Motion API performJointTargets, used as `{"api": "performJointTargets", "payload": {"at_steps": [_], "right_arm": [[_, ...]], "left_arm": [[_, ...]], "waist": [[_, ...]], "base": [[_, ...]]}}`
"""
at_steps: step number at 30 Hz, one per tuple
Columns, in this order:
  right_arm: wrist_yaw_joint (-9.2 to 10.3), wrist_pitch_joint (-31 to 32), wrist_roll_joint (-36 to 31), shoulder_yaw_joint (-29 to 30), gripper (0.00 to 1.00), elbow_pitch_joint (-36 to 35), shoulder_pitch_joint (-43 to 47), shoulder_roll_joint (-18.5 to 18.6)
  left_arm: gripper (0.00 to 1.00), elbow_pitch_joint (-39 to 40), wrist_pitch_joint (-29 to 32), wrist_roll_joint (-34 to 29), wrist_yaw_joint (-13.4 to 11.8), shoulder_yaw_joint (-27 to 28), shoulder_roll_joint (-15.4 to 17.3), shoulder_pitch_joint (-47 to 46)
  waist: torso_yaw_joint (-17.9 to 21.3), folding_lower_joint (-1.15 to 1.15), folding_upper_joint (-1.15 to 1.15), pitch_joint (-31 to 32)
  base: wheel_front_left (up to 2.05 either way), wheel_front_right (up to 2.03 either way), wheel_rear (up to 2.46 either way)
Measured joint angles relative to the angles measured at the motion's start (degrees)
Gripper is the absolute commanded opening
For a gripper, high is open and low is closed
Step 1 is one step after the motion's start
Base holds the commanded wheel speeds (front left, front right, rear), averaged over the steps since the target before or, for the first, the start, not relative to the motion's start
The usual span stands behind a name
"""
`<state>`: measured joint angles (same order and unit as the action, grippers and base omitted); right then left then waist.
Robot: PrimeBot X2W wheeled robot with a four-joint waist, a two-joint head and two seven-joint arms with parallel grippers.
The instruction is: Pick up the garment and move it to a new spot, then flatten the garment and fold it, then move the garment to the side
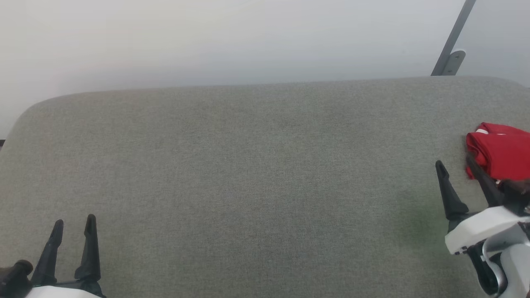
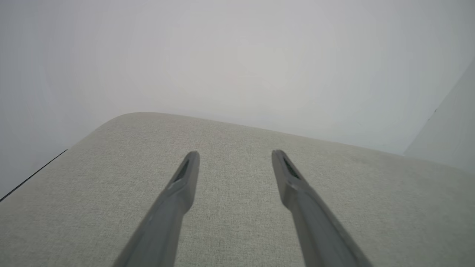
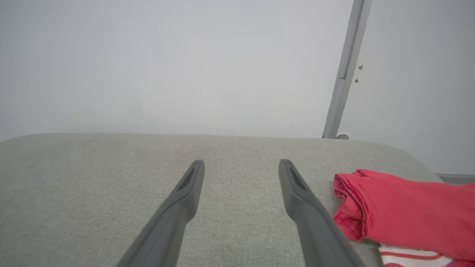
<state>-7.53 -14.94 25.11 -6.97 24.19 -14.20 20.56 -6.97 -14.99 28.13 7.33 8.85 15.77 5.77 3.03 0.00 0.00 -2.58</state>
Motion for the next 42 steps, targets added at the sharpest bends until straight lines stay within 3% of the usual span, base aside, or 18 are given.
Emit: {"api": "performJointTargets", "payload": {"at_steps": [25, 26, 33, 42], "right_arm": [[0.00, 0.38, -2.43, 4.55, 1.00, -4.13, 5.50, -3.34], [0.00, 0.45, -2.44, 4.61, 0.00, -4.21, 5.55, -3.43], [-0.01, 0.86, -2.29, 3.91, 0.00, -1.40, 8.30, -5.64], [-0.01, 3.42, 5.66, 5.10, 0.00, -1.85, 8.67, -7.06]], "left_arm": [[1.00, 0.60, 0.00, 0.11, 0.00, -0.41, -0.46, 1.16], [0.00, 0.84, 0.00, 0.09, 0.00, -0.35, -0.48, 1.17], [0.00, -2.02, 0.21, 0.23, -0.01, -1.14, -3.36, 1.37], [0.00, -2.78, 2.66, 7.65, -0.01, -1.31, -4.56, 0.94]], "waist": [[0.63, 0.00, 0.00, 0.47], [0.62, 0.00, 0.00, 0.47], [0.60, 0.00, 0.00, 0.49], [0.34, 0.00, 0.00, 0.63]], "base": [[0.00, 0.00, 0.00], [0.00, 0.00, 0.00], [0.00, 0.00, 0.00], [0.00, 0.00, 0.00]]}}
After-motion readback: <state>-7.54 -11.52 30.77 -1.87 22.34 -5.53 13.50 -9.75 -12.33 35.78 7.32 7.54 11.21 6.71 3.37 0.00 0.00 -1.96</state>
